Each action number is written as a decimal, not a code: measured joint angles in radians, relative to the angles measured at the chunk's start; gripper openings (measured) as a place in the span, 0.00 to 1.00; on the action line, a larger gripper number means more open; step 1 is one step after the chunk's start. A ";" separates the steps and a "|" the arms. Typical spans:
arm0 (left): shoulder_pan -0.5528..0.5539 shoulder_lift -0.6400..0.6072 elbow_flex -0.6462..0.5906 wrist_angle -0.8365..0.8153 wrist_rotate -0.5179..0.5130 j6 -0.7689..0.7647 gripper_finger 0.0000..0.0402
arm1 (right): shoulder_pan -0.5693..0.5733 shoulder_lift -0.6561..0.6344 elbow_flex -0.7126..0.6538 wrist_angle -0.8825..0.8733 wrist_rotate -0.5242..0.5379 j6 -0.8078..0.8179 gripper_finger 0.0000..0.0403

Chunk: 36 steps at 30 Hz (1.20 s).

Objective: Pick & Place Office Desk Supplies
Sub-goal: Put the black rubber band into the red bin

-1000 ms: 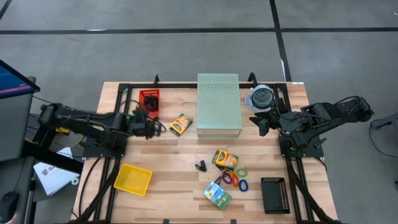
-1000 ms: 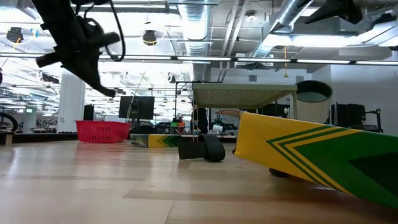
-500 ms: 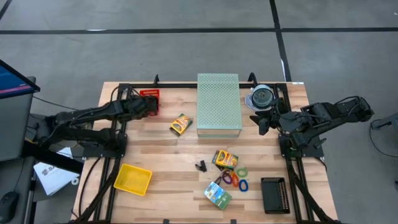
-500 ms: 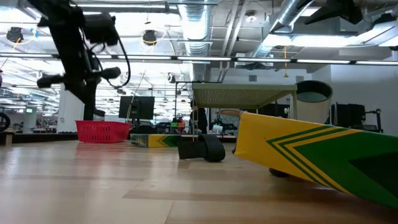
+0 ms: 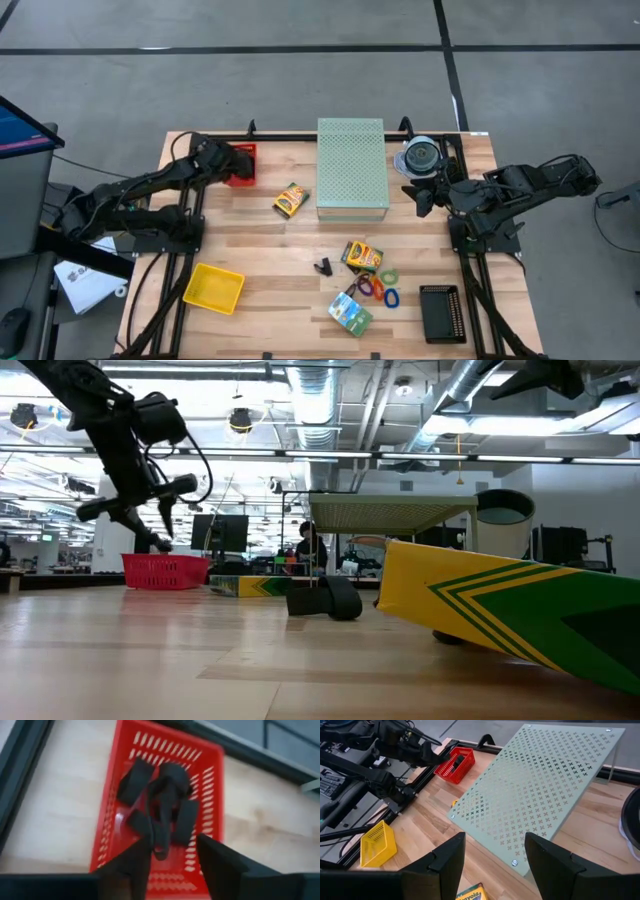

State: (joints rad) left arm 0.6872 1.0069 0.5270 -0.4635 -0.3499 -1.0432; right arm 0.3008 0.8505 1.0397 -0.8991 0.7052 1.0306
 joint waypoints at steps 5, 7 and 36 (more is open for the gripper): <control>0.000 0.000 0.000 0.062 0.015 0.021 0.54 | 0.000 0.000 0.000 -0.009 0.000 0.008 0.50; 0.000 0.000 0.000 0.066 0.017 0.043 0.57 | 0.000 0.000 0.000 -0.009 0.000 0.009 0.50; -0.870 0.065 0.003 0.451 0.477 0.679 0.49 | 0.000 0.000 0.000 -0.011 0.000 0.021 0.50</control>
State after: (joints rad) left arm -0.1828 1.0723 0.5301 -0.0121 0.1274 -0.3640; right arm 0.3008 0.8509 1.0397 -0.9104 0.7050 1.0512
